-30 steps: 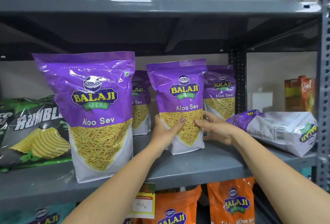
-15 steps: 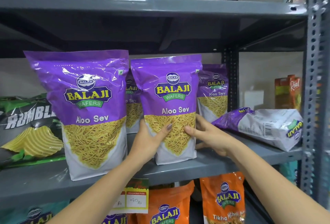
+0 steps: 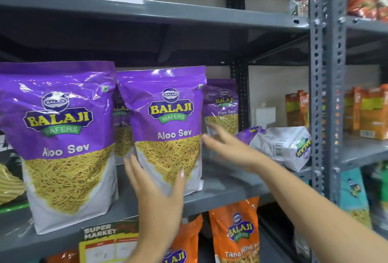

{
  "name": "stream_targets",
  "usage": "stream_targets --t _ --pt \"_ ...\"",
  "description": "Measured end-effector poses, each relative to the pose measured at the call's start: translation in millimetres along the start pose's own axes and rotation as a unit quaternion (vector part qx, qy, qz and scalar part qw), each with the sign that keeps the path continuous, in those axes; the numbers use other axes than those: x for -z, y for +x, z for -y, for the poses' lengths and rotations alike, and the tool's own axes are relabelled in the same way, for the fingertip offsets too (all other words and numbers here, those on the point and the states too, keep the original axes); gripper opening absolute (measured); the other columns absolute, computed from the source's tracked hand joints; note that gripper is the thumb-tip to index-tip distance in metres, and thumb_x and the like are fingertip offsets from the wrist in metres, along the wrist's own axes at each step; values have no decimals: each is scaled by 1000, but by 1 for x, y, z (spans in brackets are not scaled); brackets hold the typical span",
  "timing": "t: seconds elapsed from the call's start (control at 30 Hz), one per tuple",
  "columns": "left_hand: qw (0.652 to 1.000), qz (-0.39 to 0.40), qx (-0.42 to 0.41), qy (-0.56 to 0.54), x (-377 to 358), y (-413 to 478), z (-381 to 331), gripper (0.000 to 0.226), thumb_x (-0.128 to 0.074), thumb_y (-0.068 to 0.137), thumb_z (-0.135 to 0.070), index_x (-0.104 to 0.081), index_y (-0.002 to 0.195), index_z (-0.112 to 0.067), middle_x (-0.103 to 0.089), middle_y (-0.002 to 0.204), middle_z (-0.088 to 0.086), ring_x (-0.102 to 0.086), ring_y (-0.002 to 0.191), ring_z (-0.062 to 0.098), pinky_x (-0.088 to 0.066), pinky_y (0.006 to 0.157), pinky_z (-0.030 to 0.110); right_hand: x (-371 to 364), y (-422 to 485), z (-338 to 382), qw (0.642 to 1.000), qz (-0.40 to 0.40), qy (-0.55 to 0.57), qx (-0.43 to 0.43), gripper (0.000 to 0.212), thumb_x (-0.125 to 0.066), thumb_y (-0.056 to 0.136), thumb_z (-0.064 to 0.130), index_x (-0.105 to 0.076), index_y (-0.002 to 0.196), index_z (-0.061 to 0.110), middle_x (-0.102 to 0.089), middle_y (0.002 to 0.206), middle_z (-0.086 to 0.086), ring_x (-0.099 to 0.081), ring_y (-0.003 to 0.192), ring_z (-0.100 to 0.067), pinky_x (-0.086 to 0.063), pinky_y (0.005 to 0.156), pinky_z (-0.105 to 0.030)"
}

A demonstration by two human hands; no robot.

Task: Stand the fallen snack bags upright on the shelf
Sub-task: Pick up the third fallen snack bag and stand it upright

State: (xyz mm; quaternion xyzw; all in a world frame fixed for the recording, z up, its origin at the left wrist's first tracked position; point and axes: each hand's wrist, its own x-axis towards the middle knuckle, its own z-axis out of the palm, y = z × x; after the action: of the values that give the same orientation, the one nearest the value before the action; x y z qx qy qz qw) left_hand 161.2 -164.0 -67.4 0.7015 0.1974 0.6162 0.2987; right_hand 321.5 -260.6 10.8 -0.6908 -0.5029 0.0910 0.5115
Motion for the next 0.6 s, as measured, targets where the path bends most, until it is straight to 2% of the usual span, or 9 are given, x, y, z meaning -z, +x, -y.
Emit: stream_targets --t 0.03,0.1,0.17,0.23,0.33,0.37,0.43,0.53,0.6 --pt "1000 -5 -24 -7 -2 -20 -8 101 -71 74 -39 -16 152 -9 -12 162 10 -11 149 15 -7 112 3 17 1 3 999 -48 -11 13 58 -55 92 42 -39 145 23 -57 134 4 -57 117 -10 -47 98 -28" --pt "996 44 -57 -43 -11 -50 -23 93 -63 67 -47 -25 150 -26 -18 161 -8 -20 147 7 -26 114 14 59 7 4 985 -147 -80 29 44 -63 89 36 -58 129 17 -66 123 -1 -63 106 -14 -49 87 -26" --pt "986 149 -25 -77 -31 -57 -34 72 -63 65 -44 -40 134 -45 -34 149 -23 -35 136 -5 -42 105 25 103 19 -7 955 -215 -204 -8 37 -63 88 31 -65 119 11 -69 111 -4 -63 96 -18 -48 83 -28" --pt "962 248 47 -106 -63 -47 -45 55 -64 69 -34 -43 117 -49 -43 137 -24 -47 122 -7 -43 104 27 147 33 -28 918 -242 -305 -82 37 -58 89 29 -64 119 6 -69 113 -12 -62 96 -25 -47 85 -31" --pt "899 301 247 -199 -113 -11 -64 36 -66 79 -16 -49 106 -33 -56 115 -4 -58 92 8 -53 93 37 176 52 -58 853 -178 -441 -215 44 -50 93 32 -59 124 1 -64 124 -18 -62 106 -32 -48 87 -32" --pt "864 323 314 -225 -130 2 -71 31 -63 83 -14 -51 108 -26 -54 106 -1 -57 89 13 -54 88 37 178 56 -62 830 -134 -479 -251 48 -47 95 34 -55 130 2 -60 131 -16 -60 111 -31 -47 91 -32" --pt "806 358 403 -245 -162 23 -84 41 -58 88 -17 -45 127 -14 -48 111 6 -52 100 24 -53 87 37 169 58 -63 816 -62 -484 -311 49 -43 98 31 -47 137 1 -54 135 -12 -59 113 -29 -46 94 -32" --pt "754 389 464 -254 -200 37 -93 33 -52 92 -28 -50 122 -13 -52 117 11 -52 111 29 -47 85 37 167 65 -59 817 41 -448 -360 38 -34 98 18 -49 130 4 -56 105 -10 -51 71 -18 -44 70 -29" --pt "730 400 489 -260 -219 38 -93 29 -47 93 -36 -56 116 -19 -60 123 9 -55 119 28 -45 87 38 171 71 -61 814 58 -445 -369 29 -33 99 26 -55 106 9 -62 116 -14 -45 67 -17 -42 67 -29"
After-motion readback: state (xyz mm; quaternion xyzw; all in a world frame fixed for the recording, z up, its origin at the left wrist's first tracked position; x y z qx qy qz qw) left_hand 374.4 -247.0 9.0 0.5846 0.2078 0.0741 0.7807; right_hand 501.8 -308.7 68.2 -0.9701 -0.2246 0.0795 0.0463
